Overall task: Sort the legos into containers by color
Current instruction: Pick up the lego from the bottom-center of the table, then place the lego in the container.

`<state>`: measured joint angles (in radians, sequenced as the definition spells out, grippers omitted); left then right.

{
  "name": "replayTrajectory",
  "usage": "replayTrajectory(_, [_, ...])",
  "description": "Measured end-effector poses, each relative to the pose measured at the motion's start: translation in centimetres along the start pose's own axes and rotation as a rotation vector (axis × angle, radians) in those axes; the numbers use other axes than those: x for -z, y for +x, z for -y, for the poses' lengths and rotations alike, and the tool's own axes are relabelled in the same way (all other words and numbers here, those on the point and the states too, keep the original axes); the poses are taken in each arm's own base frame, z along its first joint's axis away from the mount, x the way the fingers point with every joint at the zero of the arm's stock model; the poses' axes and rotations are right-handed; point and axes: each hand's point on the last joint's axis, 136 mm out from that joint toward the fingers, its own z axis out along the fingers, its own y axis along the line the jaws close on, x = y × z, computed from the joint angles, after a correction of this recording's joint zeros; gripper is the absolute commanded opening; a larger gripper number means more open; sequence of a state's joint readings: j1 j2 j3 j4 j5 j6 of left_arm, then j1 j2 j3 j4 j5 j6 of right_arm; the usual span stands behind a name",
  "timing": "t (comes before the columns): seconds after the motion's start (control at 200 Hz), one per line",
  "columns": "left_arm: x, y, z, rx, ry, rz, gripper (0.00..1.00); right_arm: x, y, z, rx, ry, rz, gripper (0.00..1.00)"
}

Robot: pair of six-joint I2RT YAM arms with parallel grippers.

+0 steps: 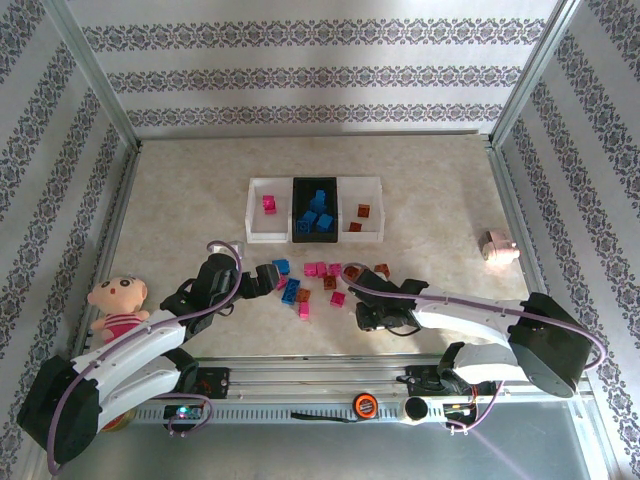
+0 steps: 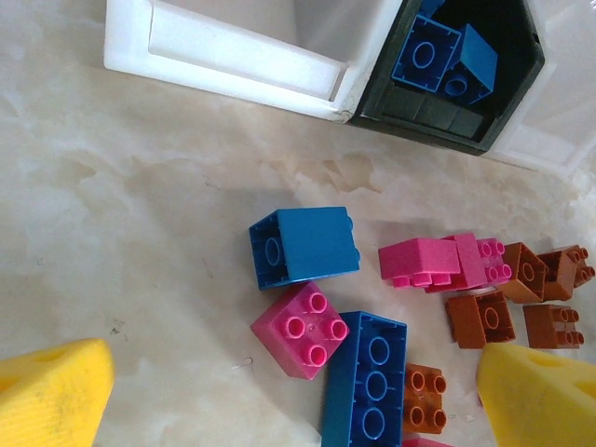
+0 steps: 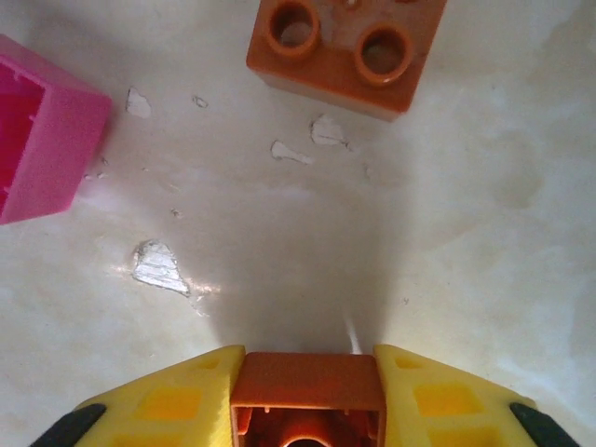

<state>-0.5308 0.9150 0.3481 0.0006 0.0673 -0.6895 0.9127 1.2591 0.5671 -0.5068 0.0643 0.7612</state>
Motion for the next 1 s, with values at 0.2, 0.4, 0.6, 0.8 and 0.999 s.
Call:
replayTrajectory(0.2, [0.3, -0.4, 0.2, 0.0, 0.008, 0.016, 1.0, 4.0, -3.6, -1.1, 0.005, -0.061, 0.114, 0.26])
replayTrajectory(0.4, [0.3, -0.6, 0.2, 0.0, 0.005, 0.024, 1.0, 9.6, -12.7, -0.5, -0.059, -0.089, 0.348, 0.26])
replayTrajectory(0.6, [0.4, -0.6, 0.3, 0.0, 0.01, 0.023, 1.0, 8.7, -21.2, -0.2, -0.059, -0.027, 0.419, 0.26])
replayTrajectory(0.8, [0.6, -1.2, 1.1, -0.006, 0.025, 0.023, 1.0, 4.2, -26.6, 0.6, -0.046, 0.06, 0.385, 0.27])
replayTrajectory(0.999, [0.8, -1.2, 1.4, -0.021, 0.028, 0.004, 1.0, 1.0, -28.2, 1.8, -0.063, 0.111, 0.342, 0.47])
